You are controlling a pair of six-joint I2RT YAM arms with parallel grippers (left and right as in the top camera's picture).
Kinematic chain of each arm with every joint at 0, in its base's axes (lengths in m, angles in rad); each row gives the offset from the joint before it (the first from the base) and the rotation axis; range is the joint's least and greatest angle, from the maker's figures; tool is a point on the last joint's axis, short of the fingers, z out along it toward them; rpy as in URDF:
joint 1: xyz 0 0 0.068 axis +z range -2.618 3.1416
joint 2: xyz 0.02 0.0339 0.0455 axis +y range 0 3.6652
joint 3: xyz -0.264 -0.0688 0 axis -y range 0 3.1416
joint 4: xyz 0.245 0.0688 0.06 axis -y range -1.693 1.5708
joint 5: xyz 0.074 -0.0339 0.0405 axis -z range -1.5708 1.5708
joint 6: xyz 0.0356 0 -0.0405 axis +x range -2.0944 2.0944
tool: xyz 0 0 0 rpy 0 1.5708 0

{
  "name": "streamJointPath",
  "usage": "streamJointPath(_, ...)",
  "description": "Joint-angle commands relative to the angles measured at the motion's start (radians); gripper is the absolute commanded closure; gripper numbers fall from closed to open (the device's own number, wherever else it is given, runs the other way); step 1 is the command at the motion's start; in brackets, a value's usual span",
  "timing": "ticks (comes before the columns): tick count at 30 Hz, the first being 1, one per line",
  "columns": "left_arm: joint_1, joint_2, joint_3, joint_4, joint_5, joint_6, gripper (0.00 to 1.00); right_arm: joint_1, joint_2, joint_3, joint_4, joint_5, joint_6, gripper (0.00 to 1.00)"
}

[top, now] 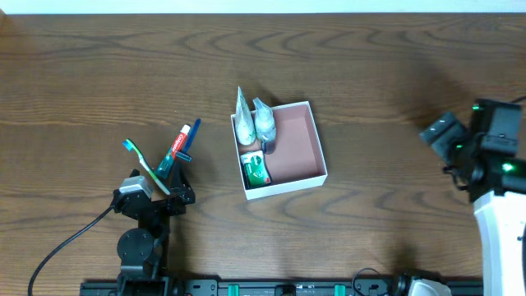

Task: Pack container
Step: 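Open the right gripper and withdraw it to the right side, then reach the left gripper to the red Colgate toothpaste tube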

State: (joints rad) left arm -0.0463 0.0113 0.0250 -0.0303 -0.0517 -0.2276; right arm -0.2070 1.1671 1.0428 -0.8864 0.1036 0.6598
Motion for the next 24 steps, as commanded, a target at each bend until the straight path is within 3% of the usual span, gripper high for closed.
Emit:
streamJointPath(1,0.006,0.000,-0.021,-0.036,-0.010,0.017,0.02,-0.095,0.054,0.010,-0.010,-0.061,-0.030,0.01)
streamJointPath(8,0.006,0.000,-0.020,-0.008,-0.001,0.008,0.02,-0.173,0.133,0.010,-0.028,-0.058,-0.029,0.01)
streamJointPath(16,0.006,0.023,0.038,-0.063,0.184,0.005,0.02,-0.173,0.145,0.009,-0.038,-0.056,-0.029,0.01)
streamJointPath(24,0.006,0.293,0.386,-0.246,0.194,0.011,0.02,-0.173,0.145,0.009,-0.038,-0.056,-0.029,0.01)
